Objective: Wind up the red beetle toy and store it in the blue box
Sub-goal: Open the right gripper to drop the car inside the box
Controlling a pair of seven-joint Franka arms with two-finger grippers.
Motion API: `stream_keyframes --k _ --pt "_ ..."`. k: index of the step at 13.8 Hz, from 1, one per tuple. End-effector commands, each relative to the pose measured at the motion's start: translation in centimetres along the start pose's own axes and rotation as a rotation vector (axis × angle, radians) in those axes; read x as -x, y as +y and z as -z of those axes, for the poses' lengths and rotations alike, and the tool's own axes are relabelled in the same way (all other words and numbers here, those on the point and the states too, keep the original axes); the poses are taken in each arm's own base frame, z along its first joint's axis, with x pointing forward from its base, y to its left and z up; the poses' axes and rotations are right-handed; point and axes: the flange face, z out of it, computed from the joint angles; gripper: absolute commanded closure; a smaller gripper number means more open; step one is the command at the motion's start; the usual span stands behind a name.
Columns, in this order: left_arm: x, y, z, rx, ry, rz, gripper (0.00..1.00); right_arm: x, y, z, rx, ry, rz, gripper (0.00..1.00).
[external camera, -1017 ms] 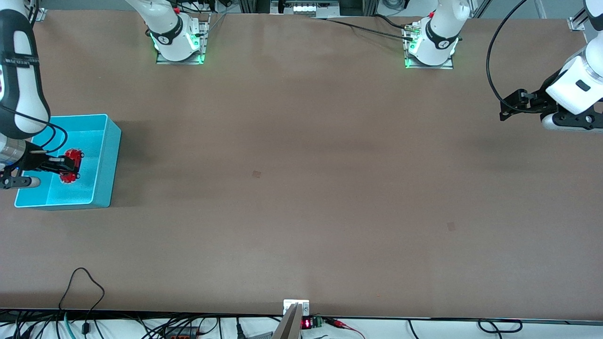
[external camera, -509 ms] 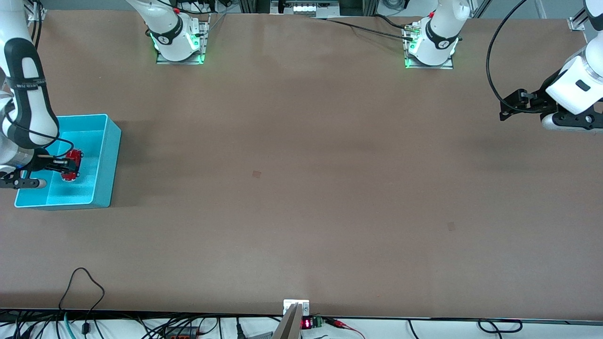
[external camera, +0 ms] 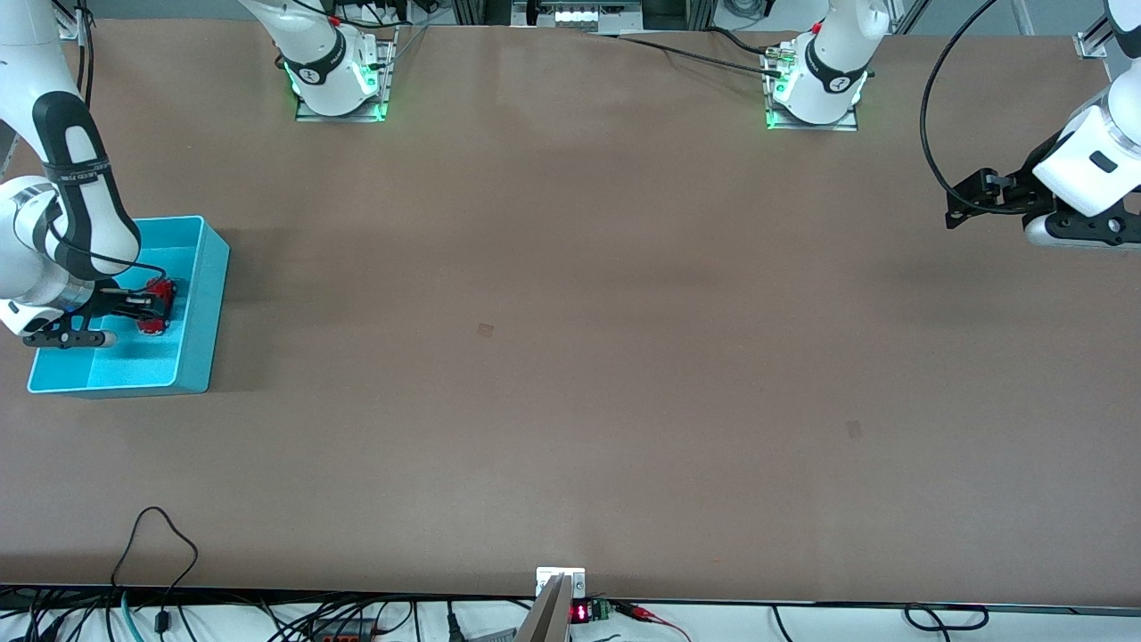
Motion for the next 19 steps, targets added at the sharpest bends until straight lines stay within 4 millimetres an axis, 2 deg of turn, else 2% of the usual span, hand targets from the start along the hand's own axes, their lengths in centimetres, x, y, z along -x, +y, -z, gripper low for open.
stream_keyframes --k 1,6,9,11,13,14,17,18,19 --pt "-0.3 0.0 0.7 0.009 -0.003 -0.024 0.0 -0.2 -0.4 3.8 -0.027 0.056 -0.007 0.0" --pt "-0.4 -0.3 0.6 0.009 -0.005 -0.021 0.0 -5.3 -6.1 15.8 -0.058 0.073 0.051 0.0" --pt "-0.4 -0.3 0.6 0.009 -0.005 -0.021 0.0 -5.8 -8.4 23.5 -0.069 0.094 0.075 0.0" --pt "-0.4 -0.3 0.6 0.009 -0.005 -0.021 0.0 -6.1 -12.1 27.8 -0.084 0.09 0.076 0.0" --pt "-0.4 -0.4 0.6 0.009 -0.005 -0.019 0.0 -6.3 -16.1 31.2 -0.085 0.08 0.04 0.0" --pt "-0.4 -0.3 0.6 0.009 -0.005 -0.021 0.0 -5.4 -17.7 33.3 -0.092 0.082 0.026 0.0" --pt "-0.2 -0.4 0.6 0.01 -0.016 -0.026 0.0 -1.5 -19.9 38.8 -0.105 0.07 -0.032 0.0" --pt "-0.2 -0.4 0.5 0.01 -0.017 -0.026 0.0 -0.6 -20.0 40.1 -0.111 0.078 -0.024 0.0" --pt "-0.2 -0.3 0.5 0.011 -0.017 -0.026 0.0 -0.3 -19.0 40.2 -0.117 0.081 -0.03 0.0"
